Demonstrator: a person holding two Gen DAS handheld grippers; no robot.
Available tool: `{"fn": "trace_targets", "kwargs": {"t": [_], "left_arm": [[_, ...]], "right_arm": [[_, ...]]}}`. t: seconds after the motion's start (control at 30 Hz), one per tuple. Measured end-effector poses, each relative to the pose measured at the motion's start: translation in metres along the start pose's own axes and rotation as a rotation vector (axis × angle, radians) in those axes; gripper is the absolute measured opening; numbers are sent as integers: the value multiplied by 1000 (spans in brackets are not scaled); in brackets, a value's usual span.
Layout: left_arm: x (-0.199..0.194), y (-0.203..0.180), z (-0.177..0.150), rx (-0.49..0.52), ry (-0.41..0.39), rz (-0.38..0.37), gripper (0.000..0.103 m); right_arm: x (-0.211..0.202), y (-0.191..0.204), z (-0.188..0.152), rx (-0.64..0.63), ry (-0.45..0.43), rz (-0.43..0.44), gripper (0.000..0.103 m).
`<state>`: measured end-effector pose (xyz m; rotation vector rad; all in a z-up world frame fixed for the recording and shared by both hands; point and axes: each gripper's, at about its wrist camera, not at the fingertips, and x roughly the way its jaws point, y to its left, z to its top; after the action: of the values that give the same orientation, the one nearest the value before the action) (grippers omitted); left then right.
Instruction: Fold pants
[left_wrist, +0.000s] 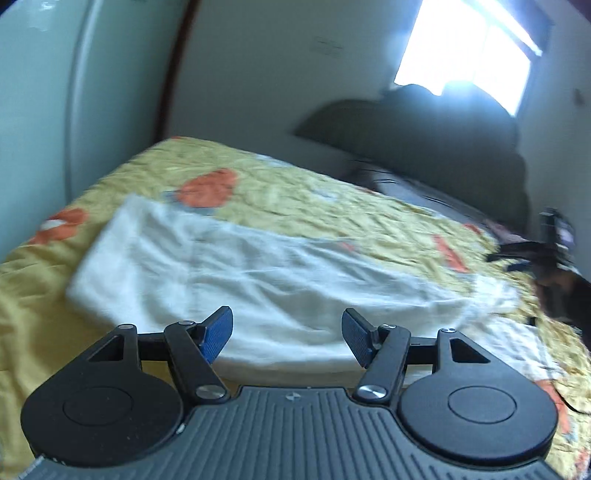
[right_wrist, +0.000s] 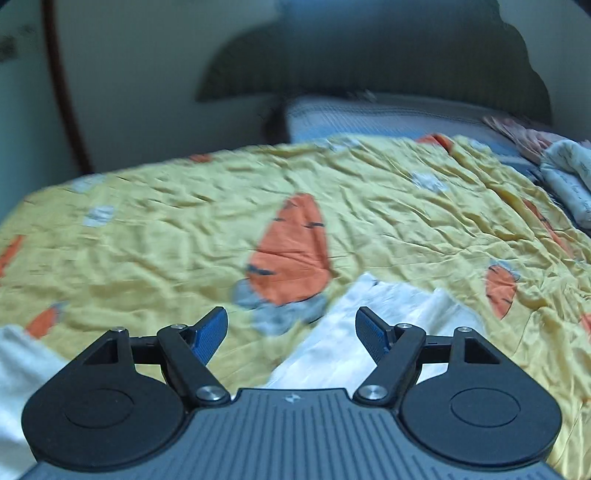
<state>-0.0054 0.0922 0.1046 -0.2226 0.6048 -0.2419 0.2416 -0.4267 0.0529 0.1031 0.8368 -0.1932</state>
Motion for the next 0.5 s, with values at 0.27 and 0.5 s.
{"fn": "trace_targets", "kwargs": {"t": [0.27, 0.5], "left_arm": [[28, -35, -8, 54, 58, -79, 69], [43, -38, -7, 49, 93, -108, 70]], "right_arm": [[68, -7, 1, 2, 196, -108, 65], [82, -26, 6, 104, 230, -60, 57]]}}
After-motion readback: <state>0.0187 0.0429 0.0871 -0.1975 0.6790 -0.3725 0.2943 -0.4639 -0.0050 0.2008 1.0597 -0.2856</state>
